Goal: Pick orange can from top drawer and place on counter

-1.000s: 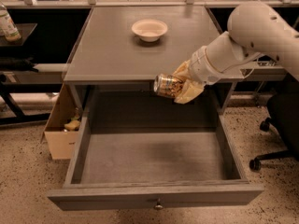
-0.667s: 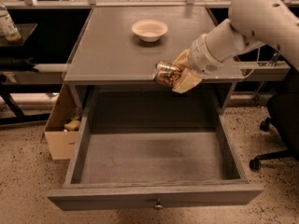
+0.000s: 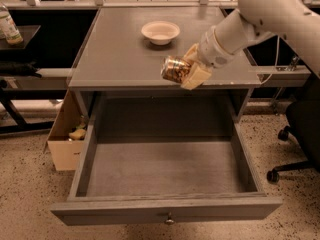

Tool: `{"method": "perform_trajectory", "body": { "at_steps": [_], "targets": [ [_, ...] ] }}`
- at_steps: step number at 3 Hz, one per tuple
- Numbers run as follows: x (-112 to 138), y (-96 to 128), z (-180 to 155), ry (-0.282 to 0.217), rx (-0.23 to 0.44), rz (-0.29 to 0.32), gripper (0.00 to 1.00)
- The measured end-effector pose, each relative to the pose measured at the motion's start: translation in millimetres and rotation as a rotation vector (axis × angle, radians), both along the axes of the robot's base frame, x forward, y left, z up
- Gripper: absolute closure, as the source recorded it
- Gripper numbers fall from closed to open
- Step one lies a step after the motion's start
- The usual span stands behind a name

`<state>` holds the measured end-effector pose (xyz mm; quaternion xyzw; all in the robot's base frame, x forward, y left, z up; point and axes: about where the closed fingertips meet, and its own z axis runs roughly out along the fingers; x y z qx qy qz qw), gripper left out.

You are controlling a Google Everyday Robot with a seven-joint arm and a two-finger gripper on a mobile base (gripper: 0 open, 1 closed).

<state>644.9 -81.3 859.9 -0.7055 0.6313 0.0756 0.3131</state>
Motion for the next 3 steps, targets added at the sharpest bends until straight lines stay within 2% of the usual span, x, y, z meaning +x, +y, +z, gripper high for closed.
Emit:
{"method": "perform_trajectory", "body": {
  "at_steps": [1,3],
  "targets": [
    [33.2,2.1,16.6,0.024,0.022,-0.083,1.00],
    [83.5,-11.6,27.5,0.045,0.060,-0.306,1.00]
  ]
}}
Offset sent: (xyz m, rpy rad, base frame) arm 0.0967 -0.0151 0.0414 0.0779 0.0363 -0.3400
